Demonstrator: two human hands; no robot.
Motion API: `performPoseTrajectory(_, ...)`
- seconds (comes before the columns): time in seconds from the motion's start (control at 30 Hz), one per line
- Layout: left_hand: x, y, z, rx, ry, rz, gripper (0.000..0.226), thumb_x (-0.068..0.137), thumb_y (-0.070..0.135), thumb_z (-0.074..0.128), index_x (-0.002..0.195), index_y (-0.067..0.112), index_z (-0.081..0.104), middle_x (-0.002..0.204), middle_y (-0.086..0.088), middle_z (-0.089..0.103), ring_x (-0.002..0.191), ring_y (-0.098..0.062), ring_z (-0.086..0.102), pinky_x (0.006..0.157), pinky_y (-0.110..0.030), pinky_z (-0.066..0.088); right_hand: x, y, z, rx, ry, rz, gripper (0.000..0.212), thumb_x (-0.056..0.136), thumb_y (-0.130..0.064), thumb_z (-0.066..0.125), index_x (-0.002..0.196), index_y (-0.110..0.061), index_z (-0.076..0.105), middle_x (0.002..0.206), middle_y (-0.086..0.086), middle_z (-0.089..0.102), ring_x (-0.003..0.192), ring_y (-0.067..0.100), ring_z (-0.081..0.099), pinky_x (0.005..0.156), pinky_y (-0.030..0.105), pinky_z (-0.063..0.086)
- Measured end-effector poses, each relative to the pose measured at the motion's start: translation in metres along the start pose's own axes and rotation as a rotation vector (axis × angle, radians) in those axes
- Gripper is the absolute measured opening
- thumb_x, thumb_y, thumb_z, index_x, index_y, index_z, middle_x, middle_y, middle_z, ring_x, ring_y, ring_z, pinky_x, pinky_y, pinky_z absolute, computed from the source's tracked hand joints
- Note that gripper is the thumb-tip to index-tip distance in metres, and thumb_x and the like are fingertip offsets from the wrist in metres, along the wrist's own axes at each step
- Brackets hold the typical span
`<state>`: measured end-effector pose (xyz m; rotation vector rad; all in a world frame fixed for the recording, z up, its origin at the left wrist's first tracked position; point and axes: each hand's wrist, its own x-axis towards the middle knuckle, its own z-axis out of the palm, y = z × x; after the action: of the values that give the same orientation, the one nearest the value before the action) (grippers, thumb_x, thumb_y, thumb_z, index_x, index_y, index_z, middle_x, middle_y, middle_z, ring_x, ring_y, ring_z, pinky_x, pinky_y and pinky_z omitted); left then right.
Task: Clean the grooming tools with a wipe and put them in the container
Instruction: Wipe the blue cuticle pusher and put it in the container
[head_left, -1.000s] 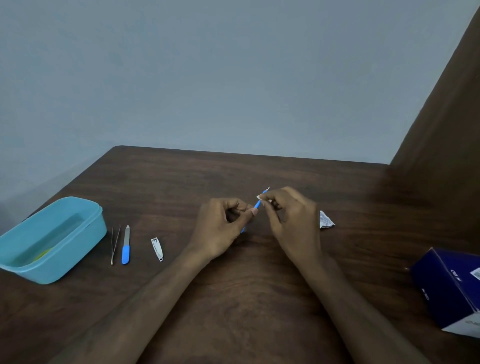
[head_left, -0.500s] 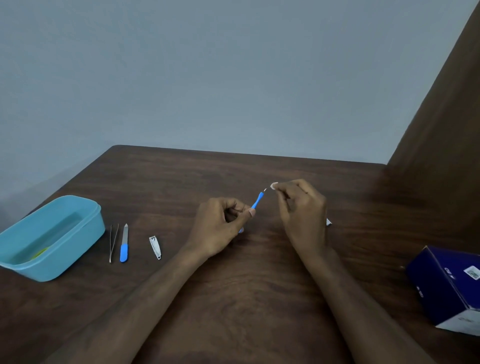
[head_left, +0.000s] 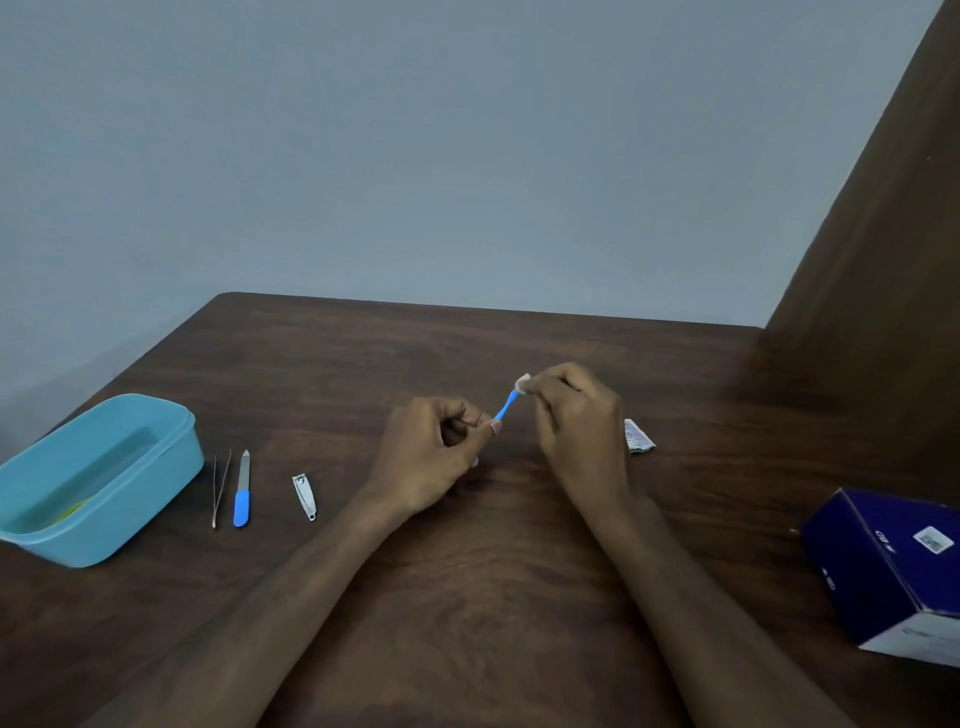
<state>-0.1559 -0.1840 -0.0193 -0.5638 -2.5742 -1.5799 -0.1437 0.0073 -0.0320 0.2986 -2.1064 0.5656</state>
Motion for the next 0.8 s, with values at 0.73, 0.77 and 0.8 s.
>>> performPoseTrajectory(0.73, 0.002, -0.002, 0.001, -0.003, 0.006, 0.015, 0.019, 0.095, 0.025, 0.081, 0.078, 0.018, 0.079, 0.057, 0.003, 0.071, 0.044, 0.0, 0.061, 0.052, -0.014, 0.043, 0.003, -0.002, -0.009, 0.012, 0.069, 0.067, 0.025, 0.089, 0.014, 0.07, 0.102, -0.004, 0.08, 0.098, 0.007, 0.072, 0.084, 0.02, 0.069, 0.078, 0.021, 0.052)
performPoseTrajectory(0.77, 0.002, -0.002, 0.0, -0.004, 0.01, 0.014, 0.02, 0.095, 0.025, 0.081, 0.077, 0.018, 0.078, 0.057, 0.004, 0.071, 0.044, 0.001, 0.06, 0.051, -0.014, 0.042, 0.002, -0.006, -0.01, 0.028, 0.067, 0.027, 0.024, 0.089, 0.015, 0.069, 0.103, -0.003, 0.079, 0.098, 0.008, 0.071, 0.085, 0.02, 0.068, 0.08, 0.015, 0.048)
performPoseTrajectory(0.8, 0.002, -0.002, 0.0, -0.004, 0.013, 0.016, 0.02, 0.095, 0.025, 0.081, 0.076, 0.018, 0.078, 0.057, 0.004, 0.07, 0.043, 0.001, 0.06, 0.051, -0.013, 0.042, 0.001, -0.011, -0.01, 0.038, 0.042, -0.021, 0.024, 0.089, 0.015, 0.069, 0.103, -0.002, 0.079, 0.097, 0.009, 0.071, 0.085, 0.02, 0.067, 0.081, 0.013, 0.045)
